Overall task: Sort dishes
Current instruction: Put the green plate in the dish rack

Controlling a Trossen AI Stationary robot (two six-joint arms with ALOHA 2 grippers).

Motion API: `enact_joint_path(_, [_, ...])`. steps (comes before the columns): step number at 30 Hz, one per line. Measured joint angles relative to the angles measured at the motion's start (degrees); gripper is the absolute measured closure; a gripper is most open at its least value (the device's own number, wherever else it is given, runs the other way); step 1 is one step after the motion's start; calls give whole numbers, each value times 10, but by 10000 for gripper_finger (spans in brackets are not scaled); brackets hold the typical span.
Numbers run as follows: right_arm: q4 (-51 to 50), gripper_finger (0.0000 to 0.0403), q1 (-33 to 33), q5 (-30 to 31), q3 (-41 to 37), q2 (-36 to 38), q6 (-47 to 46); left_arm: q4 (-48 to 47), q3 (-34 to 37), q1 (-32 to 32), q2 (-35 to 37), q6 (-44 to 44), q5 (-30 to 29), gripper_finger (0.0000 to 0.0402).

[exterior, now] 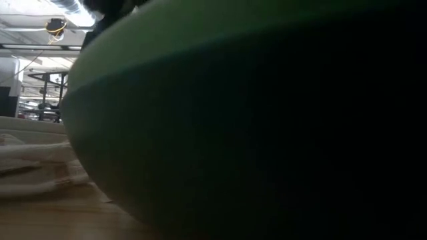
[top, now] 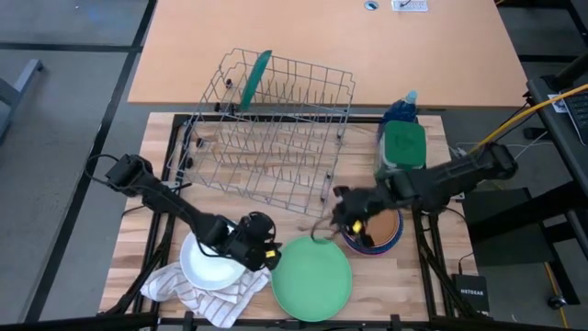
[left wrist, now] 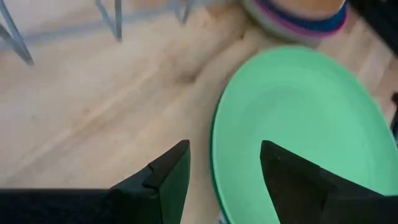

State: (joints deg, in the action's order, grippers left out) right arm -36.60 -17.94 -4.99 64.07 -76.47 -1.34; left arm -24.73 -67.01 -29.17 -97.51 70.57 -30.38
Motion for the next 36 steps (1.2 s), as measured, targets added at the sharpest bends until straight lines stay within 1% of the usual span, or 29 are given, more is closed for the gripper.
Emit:
enact_joint_path(5, [2, 276, -76, 88, 0, -17, -47, 0, 12, 23, 0, 1, 28, 218])
enact_joint_path(7, [1, 276, -99, 118, 0, -27, -65, 2, 12, 33, 0, -5, 52, 218])
enact_joint_path(10, [1, 276, -124, 155, 0, -44, -91, 1, 12, 45, 0, -20, 91, 218])
enact_joint_path(13, [1, 276, -139, 176, 0, -61, -112, 3, 12, 57, 0, -44, 125, 218])
enact_joint_path(20, [2, 276, -144, 190, 0, -111, -126, 3, 12, 79, 0, -114, 176, 218])
enact_joint_path(24, [6, 276, -143, 190, 0, -140, -126, 3, 12, 84, 0, -125, 211, 218])
enact_joint_path(31, [10, 276, -143, 192, 0, -162, -126, 30, 11, 70, -7, -122, 214, 218])
enact_joint_path(36, [34, 276, -143, 200, 0, -162, -126, 75, 11, 61, -44, -119, 214, 218])
